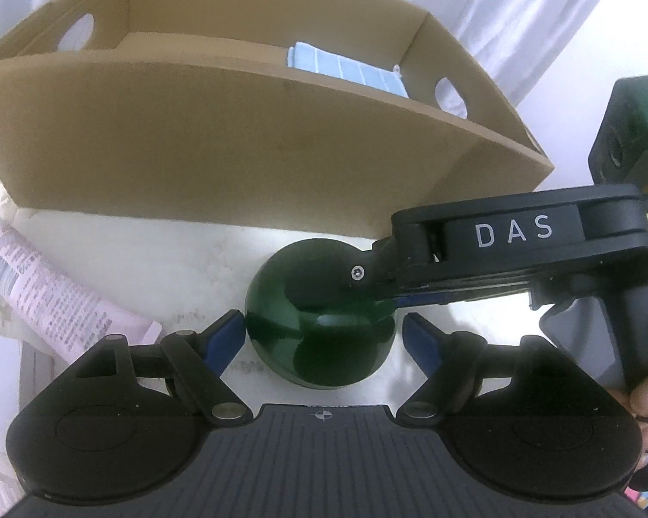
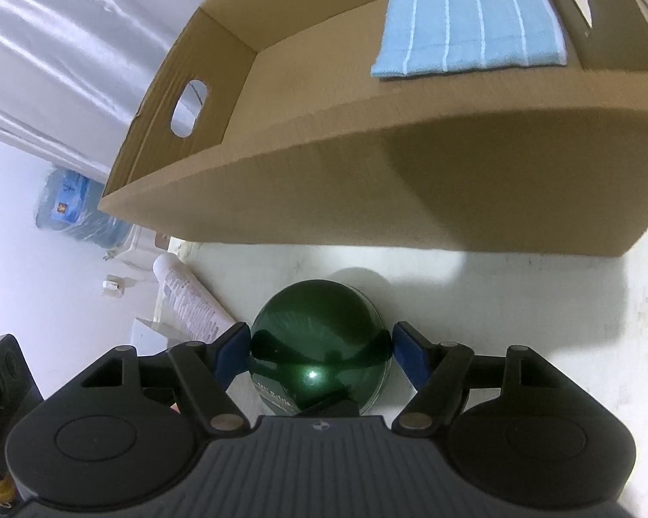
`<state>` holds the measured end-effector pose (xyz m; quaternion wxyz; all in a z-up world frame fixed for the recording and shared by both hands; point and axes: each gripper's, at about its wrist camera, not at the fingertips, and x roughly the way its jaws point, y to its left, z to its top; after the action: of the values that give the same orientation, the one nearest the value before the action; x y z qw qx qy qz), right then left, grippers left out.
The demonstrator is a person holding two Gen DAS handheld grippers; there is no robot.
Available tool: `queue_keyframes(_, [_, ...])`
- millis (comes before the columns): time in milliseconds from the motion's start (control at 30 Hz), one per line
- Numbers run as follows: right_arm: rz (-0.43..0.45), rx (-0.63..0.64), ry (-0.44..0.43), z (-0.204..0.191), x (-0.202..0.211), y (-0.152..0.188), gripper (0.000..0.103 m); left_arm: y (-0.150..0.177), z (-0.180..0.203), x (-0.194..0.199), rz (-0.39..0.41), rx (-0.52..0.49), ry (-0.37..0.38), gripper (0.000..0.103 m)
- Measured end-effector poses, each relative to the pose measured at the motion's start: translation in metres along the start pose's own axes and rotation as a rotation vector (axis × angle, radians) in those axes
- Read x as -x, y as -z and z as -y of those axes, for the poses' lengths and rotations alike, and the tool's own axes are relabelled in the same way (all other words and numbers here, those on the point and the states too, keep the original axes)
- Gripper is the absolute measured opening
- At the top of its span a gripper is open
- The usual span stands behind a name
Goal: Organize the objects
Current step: 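Lift the green ball with the right tool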
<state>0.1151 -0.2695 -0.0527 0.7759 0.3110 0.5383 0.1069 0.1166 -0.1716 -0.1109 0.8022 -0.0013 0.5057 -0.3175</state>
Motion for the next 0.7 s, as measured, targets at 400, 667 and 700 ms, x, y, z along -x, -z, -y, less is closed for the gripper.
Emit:
queue_keyframes(400, [-0.025,-0.01,-0.002,0.002,0.004,0.01,0.077,0.007,0.008,0.003,-0.003,0.003,0.004,0.08])
queue_keyframes(667, [-0.036,-0.023,0.004,0.005,0.007,0.016,0.077,0.014,0.016,0.008,0.003,-0.012,0.011,0.08])
queue_keyframes(700, [-0.037,-0.023,0.006,0.004,0.007,0.017,0.077,0.015,0.017,0.008,0.004,-0.013,0.012,0.08])
